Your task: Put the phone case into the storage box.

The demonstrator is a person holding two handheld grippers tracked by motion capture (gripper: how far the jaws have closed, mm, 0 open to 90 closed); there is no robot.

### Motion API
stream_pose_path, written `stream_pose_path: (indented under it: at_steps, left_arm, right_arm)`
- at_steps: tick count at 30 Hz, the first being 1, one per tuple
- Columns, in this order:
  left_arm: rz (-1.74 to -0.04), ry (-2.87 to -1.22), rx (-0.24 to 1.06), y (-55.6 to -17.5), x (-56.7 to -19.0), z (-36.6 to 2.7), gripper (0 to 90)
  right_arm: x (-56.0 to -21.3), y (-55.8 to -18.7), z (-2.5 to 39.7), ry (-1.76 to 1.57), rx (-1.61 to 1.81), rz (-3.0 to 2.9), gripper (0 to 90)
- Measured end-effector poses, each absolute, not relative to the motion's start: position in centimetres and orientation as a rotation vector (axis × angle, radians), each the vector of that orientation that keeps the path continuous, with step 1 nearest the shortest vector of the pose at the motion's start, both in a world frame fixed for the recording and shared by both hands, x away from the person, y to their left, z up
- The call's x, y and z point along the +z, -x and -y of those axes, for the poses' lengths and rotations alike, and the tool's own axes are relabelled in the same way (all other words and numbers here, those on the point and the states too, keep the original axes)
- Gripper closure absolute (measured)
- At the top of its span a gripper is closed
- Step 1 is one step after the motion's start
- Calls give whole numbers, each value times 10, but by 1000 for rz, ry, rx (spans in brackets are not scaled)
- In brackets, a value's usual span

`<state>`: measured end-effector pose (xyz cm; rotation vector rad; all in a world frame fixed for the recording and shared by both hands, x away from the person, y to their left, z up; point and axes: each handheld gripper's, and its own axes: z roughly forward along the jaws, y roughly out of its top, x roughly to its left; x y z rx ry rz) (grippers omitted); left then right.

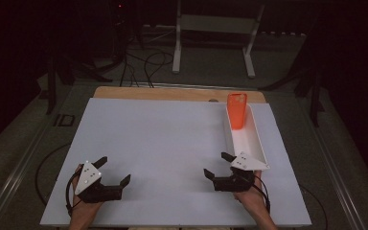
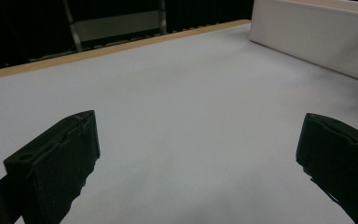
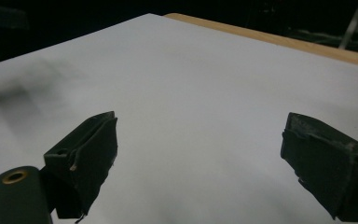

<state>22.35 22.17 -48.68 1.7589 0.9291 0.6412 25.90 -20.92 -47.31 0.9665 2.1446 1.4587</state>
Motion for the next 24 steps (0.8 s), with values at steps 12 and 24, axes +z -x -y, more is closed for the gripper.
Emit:
stream_pose_path:
  at_steps: [12,24]
  left_arm:
    - [-884,-1791,645,-221,-485,-216,1]
    - [-888,-1791,644,-223,-485,-215,1]
  right_arm:
    - [-484,-239,223,-950,1523,-2126,108]
    - [-487,-235,229,-926,1538,-2089,112]
